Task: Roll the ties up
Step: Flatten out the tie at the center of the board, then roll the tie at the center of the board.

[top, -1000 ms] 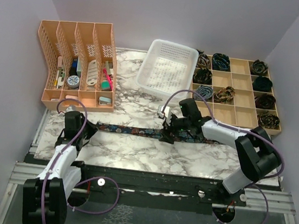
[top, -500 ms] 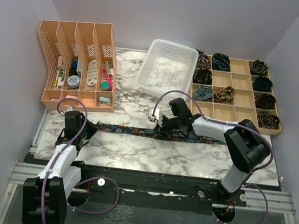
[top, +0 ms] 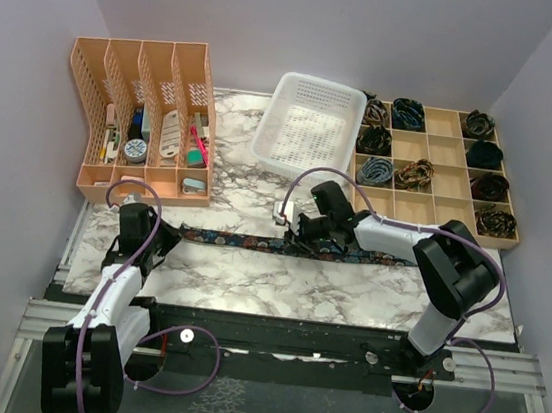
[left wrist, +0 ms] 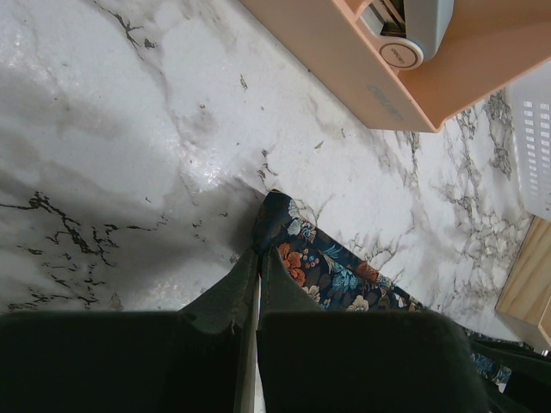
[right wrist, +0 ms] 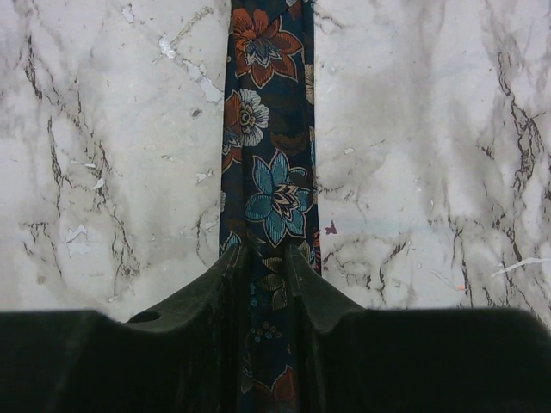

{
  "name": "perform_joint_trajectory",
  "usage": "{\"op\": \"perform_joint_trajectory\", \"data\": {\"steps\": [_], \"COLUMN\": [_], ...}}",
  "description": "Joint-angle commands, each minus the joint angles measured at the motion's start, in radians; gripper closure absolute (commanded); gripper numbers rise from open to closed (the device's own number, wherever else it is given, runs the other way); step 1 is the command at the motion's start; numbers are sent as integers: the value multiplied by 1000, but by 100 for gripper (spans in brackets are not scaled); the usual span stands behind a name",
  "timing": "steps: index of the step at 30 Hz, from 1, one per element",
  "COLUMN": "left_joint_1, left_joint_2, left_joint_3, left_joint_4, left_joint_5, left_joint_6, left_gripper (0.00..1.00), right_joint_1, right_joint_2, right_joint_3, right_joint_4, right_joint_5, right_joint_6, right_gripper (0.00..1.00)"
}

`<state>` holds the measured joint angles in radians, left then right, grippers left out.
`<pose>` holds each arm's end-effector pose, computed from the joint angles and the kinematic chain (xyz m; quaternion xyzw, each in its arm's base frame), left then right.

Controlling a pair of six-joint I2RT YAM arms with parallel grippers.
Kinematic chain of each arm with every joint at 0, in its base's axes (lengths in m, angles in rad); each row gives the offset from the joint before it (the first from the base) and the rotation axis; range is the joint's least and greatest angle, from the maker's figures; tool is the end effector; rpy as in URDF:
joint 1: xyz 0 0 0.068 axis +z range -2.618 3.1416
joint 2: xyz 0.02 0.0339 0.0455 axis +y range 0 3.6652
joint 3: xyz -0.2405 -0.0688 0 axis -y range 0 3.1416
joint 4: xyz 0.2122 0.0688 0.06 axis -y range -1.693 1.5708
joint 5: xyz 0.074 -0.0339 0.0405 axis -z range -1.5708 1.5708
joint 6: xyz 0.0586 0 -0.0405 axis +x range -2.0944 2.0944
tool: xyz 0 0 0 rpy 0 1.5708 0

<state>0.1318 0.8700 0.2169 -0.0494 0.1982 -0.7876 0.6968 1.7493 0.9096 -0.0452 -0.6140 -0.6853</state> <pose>0.1703 0.0109 0.1311 -0.3632 0.8275 -0.2198 0.3674 0.2285 0.2353 0.1379 -0.6505 0.6270 0.2864 0.3189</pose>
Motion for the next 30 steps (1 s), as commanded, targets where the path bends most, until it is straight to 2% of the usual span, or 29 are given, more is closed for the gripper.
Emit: {"op": "perform_joint_trajectory", "data": {"steps": [1,3,6,9,12,13,14,15,16,18,20,23,24,26,30], "left_joint_1": [7,8,7,8,7,7,8,8,8,8,7,7,8,7,7], "left_joint_2": [4,3,4,14,14,9,1,-11,-25,-60,-100,-190,-216,-256,-279], "left_joint_3": [19,20,26,50,61,58,56,48,39,25,22,9,1,-13,-41], "left_joint_4": [2,-1,-14,-42,-72,-80,-87,-81,-71,-73,-89,-88,-82,-75,-21], "left_joint_5": [21,19,14,4,7,12,16,26,35,12,0,-31,-51,-92,-84], "left_joint_6": [7,4,-6,-4,-1,-1,-8,-13,-16,-20,-16,4,10,21,76], "left_gripper": [100,100,100,89,74,69,62,57,52,34,25,18,12,4,1], "right_joint_1": [7,7,7,6,8,6,6,6,2,-6,-13,-15,-15,-16,-4], "right_joint_2": [13,14,-24,-98,-152,-154,-149,-138,-121,-93,-85,-130,-138,-129,-93], "right_joint_3": [17,26,20,-19,-18,1,38,89,141,207,224,136,93,92,112], "right_joint_4": [-43,-48,10,176,262,252,215,141,40,-79,-124,12,92,95,79], "right_joint_5": [10,18,73,251,406,469,558,643,666,626,554,421,398,386,294], "right_joint_6": [-20,-12,54,208,412,517,637,772,864,982,1065,1125,1157,1206,1220], "right_gripper": [72,70,54,41,29,5,1,0,0,0,0,0,0,0,2]}}
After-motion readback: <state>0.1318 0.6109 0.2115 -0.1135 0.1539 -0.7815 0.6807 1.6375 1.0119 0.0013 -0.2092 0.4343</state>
